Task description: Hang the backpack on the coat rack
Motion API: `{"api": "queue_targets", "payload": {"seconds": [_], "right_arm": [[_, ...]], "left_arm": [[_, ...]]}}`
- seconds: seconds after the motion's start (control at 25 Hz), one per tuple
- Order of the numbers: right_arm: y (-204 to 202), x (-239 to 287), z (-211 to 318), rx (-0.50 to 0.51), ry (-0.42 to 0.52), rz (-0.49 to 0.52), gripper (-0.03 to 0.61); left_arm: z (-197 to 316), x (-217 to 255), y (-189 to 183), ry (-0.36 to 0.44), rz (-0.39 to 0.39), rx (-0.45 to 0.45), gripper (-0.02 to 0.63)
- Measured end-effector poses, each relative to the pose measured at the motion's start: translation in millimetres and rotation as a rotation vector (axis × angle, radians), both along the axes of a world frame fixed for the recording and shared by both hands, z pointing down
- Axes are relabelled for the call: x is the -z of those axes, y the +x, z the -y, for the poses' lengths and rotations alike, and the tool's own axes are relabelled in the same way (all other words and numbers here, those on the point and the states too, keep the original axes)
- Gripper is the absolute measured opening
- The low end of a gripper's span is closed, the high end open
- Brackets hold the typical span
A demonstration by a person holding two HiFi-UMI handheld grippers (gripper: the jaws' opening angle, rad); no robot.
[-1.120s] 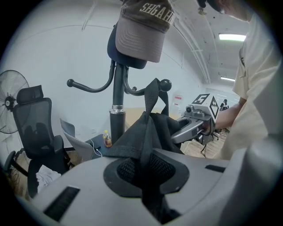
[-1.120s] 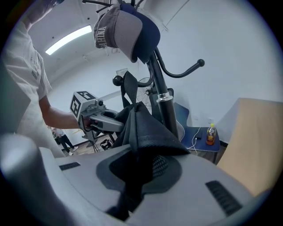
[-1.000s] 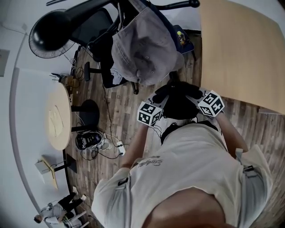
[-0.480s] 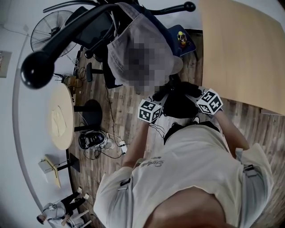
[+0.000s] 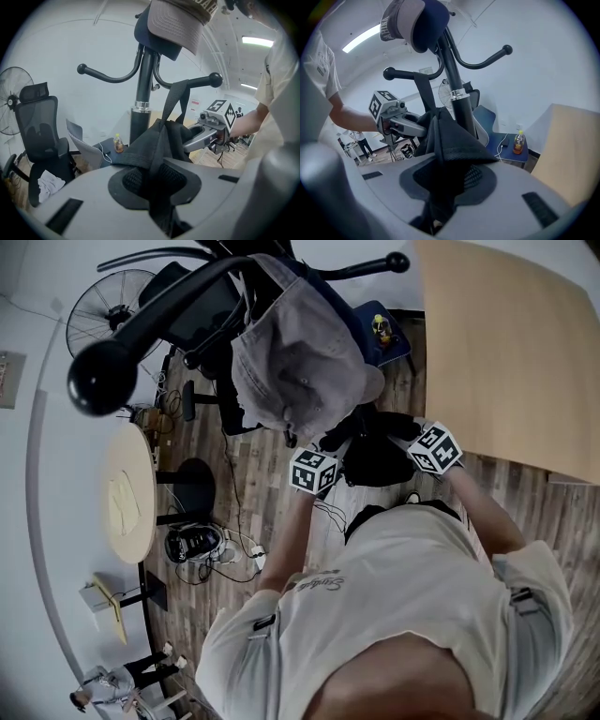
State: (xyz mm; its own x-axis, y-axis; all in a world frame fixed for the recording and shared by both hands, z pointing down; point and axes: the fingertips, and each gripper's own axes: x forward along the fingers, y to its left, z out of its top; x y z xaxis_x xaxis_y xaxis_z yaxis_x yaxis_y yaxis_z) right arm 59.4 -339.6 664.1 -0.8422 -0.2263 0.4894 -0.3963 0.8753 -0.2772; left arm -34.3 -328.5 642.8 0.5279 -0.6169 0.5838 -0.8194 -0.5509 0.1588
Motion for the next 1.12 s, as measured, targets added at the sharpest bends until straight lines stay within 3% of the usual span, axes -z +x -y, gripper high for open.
{"api": "queue_targets", "payload": {"seconds": [0.56,0.72,0.92,1.12], "right_arm": [[4.5,3.3,5.3,-0.067,0.005,-0.068,0.112],[10.8,12.7,3.4,-0.127,-0.019,-0.051,0.138],[24.0,20.0,-0.2,-0.250,0.021,-0.072,0.144],[42.4,43.8,-18.4,-0.377,0.057,-0.075,0.107]], "left_arm": [[7.3,-2.7,-0.9,-0.035,-0.021,-0.109,0.072],[3.6,-0.7,-1.2,-0.049,-0.014,-0.147,0.088],[-7.2,0.4,-7.1,-0.054,0.013,-0.171,0.115],[-23.7,12.1,-25.1,-0.036,0.025,-0.136,0.117]]}}
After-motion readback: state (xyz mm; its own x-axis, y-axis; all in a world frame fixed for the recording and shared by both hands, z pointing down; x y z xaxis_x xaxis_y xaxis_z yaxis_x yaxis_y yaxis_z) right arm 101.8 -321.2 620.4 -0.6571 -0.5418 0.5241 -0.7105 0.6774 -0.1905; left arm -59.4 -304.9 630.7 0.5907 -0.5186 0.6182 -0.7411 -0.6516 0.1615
